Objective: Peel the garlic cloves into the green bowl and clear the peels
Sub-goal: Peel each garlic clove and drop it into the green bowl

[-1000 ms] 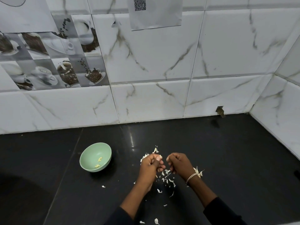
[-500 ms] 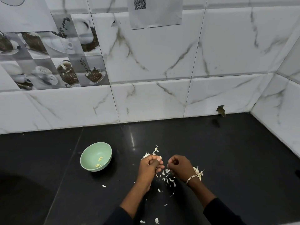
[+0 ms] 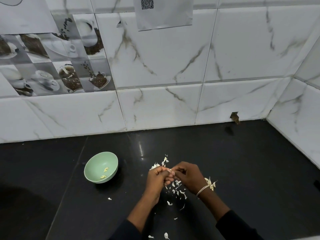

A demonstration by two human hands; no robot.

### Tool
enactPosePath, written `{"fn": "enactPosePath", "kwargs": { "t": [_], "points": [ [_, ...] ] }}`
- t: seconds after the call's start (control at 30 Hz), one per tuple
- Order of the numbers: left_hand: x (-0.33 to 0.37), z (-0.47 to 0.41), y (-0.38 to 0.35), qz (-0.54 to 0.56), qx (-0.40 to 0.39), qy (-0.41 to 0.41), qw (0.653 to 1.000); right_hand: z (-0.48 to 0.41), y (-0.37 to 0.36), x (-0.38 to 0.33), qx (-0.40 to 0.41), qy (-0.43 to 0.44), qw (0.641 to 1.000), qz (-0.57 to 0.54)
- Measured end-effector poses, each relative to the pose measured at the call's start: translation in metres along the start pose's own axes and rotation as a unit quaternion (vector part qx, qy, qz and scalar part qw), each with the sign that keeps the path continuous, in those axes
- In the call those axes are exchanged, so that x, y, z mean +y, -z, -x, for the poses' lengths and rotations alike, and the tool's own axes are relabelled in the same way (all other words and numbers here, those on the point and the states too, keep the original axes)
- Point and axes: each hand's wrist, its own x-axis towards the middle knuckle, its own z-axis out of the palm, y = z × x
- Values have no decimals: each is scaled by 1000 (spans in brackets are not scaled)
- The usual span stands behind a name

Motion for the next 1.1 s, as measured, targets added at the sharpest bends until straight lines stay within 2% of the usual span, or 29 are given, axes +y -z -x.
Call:
{"fn": "enactPosePath", "kwargs": {
  "t": [0.3,0.4,0.97,1.1],
  "points": [
    [-3,-3,-1,20,-11,22,999,-1,0,0,7,37,996,77],
    [-2,-2,-1,24,-13,11,1000,-1,2,-4,3,36,997,71],
    [-2,-1,2,35,-12,-4,999,-4,1,12,6,-109,994,-27],
    [-4,-2,3,37,4,-2,999,-3,-1,18,2,-101,993,62]
  ]
}}
